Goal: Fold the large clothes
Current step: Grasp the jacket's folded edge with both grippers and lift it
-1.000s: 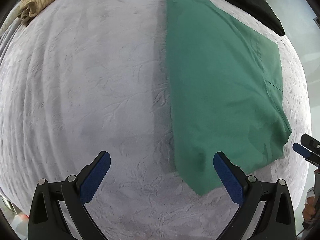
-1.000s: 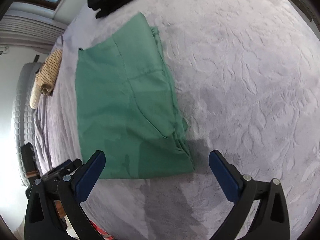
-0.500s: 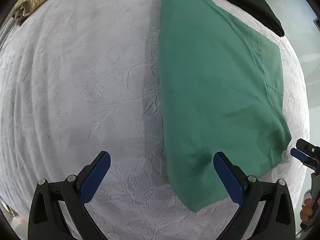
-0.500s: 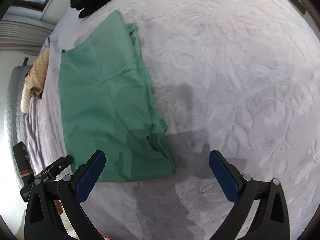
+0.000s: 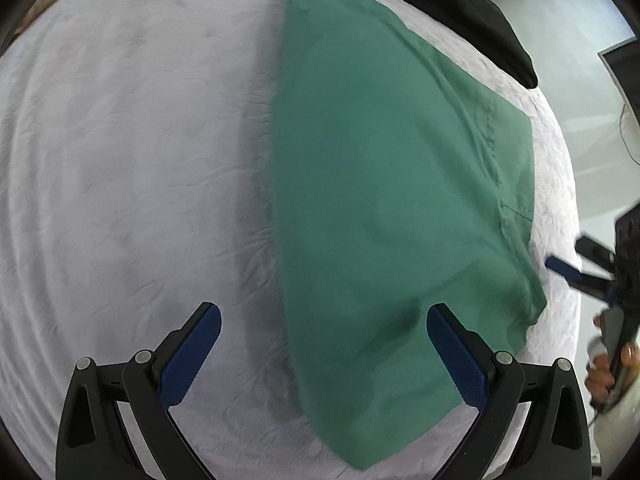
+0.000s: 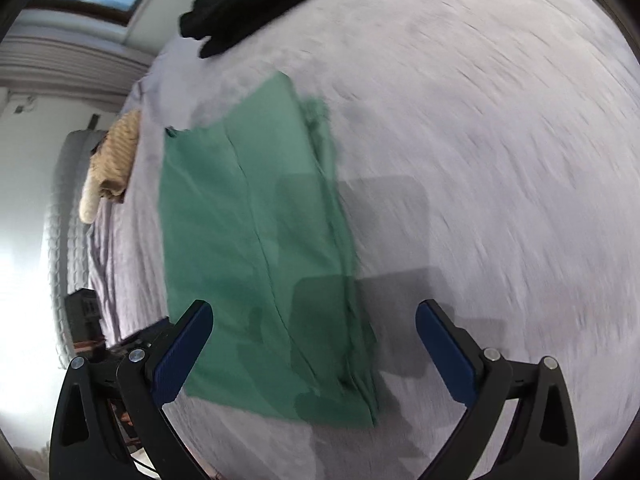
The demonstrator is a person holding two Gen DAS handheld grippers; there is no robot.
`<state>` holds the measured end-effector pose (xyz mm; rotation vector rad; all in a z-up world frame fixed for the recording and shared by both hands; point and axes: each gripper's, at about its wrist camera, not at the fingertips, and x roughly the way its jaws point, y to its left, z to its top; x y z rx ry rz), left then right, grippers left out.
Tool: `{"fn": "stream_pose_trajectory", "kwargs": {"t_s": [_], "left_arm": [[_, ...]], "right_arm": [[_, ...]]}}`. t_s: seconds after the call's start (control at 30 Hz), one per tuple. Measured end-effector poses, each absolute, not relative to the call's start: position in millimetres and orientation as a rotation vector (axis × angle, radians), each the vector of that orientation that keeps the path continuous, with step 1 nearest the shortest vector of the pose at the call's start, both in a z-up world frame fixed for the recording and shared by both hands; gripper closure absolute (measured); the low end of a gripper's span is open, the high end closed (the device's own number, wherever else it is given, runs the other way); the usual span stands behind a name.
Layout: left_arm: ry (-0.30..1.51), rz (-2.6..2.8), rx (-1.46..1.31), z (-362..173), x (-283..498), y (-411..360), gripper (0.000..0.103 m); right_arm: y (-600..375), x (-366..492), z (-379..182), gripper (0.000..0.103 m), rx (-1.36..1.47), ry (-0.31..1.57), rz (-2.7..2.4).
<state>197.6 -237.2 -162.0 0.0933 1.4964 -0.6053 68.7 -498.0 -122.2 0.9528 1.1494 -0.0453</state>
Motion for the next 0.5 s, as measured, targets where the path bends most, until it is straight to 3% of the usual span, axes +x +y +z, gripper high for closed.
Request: {"fn": "stream_pose_trajectory", "kwargs": {"t_s": [0.5], "left_arm": [[1.615, -0.695, 0.05, -207, 195, -277, 0.0]], "right_arm": [[-519, 156, -188, 0.002, 1.181, 1.078, 0.131]]}}
